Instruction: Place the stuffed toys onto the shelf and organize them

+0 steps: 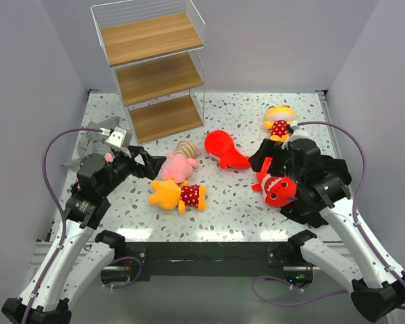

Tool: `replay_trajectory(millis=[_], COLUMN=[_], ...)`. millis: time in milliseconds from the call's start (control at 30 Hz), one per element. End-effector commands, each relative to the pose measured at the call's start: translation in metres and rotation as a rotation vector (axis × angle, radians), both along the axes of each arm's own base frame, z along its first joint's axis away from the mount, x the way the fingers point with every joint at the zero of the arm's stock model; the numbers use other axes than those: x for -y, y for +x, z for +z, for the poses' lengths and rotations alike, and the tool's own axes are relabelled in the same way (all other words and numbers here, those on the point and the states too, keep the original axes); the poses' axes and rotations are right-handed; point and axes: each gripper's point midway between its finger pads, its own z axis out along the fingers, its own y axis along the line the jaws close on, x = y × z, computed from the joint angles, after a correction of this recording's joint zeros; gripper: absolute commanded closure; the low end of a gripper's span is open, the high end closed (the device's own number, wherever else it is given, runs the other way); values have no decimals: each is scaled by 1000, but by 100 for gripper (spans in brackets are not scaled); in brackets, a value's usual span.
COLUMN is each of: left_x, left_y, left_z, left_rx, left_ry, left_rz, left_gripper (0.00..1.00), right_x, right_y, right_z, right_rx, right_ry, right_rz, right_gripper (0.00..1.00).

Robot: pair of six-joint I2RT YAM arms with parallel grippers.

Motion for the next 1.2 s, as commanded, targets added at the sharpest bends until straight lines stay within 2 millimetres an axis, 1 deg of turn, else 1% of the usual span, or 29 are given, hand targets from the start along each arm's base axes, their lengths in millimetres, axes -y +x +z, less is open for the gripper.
replay_trajectory(millis=[0,133,300,500,567,600,633,667,700,733,767,800,900,933,967,1000,1033,1067,1167], left_x=[-1,-1,-1,-1,-1,-1,-1,-1,-1,-1,-2,-2,-2,-1,-2,-1,-2,-2,-2], left_y=[0,0,-1,0,1,1,2,2,2,2,1,1,1,0,1,1,1,1,0], left_z=[3,3,4,3,1,2,1,-1,-2,-1,1,1,3,3,2,2,2,2,3], left_rx=[6,6,12,9,3,3,-2,-10,-11,-8,-1,1,6,6,3,3,4,4,7], left_ry=[-15,-15,-17,-16,-14,-14,-12,-9,-9,-9,-10,-11,-12,-12,-11,-12,-12,-12,-13], left_rz=[7,7,7,5,8,10,12,12,12,15,16,16,17,11,13,11,13,13,13], left_gripper=[0,0,0,0,0,0,0,0,0,0,0,0,0,0,0,0,0,0,0], right_x=[4,3,6,11,19,29,36,46,58,63,71,75,90,99,107,110,112,113,106], right_y=[1,0,-2,-4,-5,-2,-3,-9,-9,-11,-18,-20,-26,-26,-35,-38,-41,-46,-49], right_z=[12,14,12,11,7,6,4,-1,-4,-5,-8,-9,-14,-18,-27,-32,-41,-51,-73], right_rx=[27,24,5,-14,-38,-44,-58,-96,-111,-123,-153,-168,-207,-213,-255,-275,-307,-345,-429], right_ry=[23,29,28,44,37,36,35,18,19,13,-11,6,-34,-70,-110,-89,-115,-139,-134], right_rz=[-33,-34,-50,-99,-154,-238,-289,-348,-446,-480,-519,-566,-672,-726,-767,-831,-856,-865,-885], right_gripper=[1,1,1,2,1,2,1,2,2,2,4,4,6,7,7,8,8,9,11])
